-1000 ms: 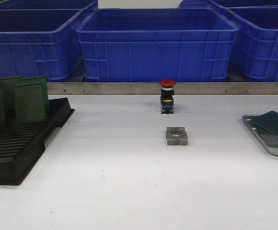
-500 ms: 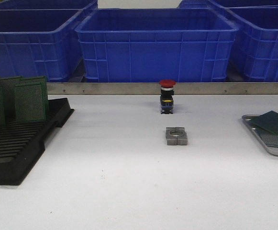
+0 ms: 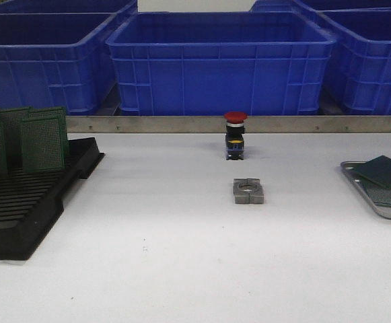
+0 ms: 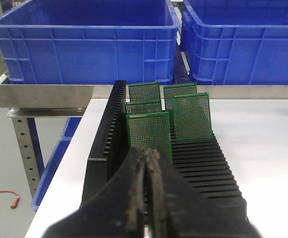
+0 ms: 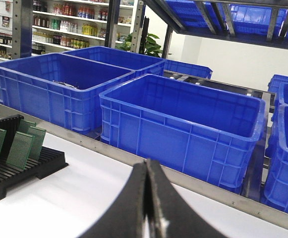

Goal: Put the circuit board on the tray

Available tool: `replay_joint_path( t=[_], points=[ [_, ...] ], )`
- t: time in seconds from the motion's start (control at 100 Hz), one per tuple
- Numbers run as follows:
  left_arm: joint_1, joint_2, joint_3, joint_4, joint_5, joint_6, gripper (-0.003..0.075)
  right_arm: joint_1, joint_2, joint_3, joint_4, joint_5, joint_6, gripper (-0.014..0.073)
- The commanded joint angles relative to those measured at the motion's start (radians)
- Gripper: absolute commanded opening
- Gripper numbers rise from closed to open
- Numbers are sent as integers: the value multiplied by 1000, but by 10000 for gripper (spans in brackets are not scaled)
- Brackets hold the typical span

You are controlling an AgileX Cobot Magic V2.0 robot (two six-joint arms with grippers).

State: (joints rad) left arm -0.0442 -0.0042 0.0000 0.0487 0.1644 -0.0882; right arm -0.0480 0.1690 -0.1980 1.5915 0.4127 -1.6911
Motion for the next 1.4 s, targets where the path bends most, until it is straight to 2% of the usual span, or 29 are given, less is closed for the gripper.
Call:
replay_joint_path(
  t=[0.0,0.32,0.63,0.75,0.82,0.87,0.96,1.04,1.18,1.28,1.37,1.39],
  points=[
    [2,-32,49,-11,-92,3,-20,2,11,-27,39,12,-3,-61],
    [2,-32,49,-11,-92,3,-20,2,11,-27,38,5,-10,-61],
    [2,-32,49,-11,-92,3,-20,12,11,-27,39,-133,-18,-61],
    [2,-32,49,-11,-92,3,-20,17,11,-27,-27,-283,17,-61],
    [2,-32,49,-11,-92,3,-20,17,9,-27,-161,-317,143,-61],
    [2,-32,49,-11,-92,3,-20,17,3,-27,-297,-320,312,-61],
    [2,-32,49,-11,-92,3,-20,0,-12,-26,-653,-311,627,-61],
    [2,-32,49,-11,-92,3,-20,-28,-31,-20,-990,-295,966,-61],
    [2,-32,49,-11,-92,3,-20,-50,-96,36,-1429,-291,1434,-61],
    [2,-32,49,-11,-92,3,-20,-50,-160,114,-1616,-331,1636,-61],
    [2,-32,49,-11,-92,3,-20,-50,-209,222,-1660,-466,1720,-61],
    [2,-32,49,-11,-92,3,-20,-50,-206,218,-1667,-445,1725,-61]
  ],
)
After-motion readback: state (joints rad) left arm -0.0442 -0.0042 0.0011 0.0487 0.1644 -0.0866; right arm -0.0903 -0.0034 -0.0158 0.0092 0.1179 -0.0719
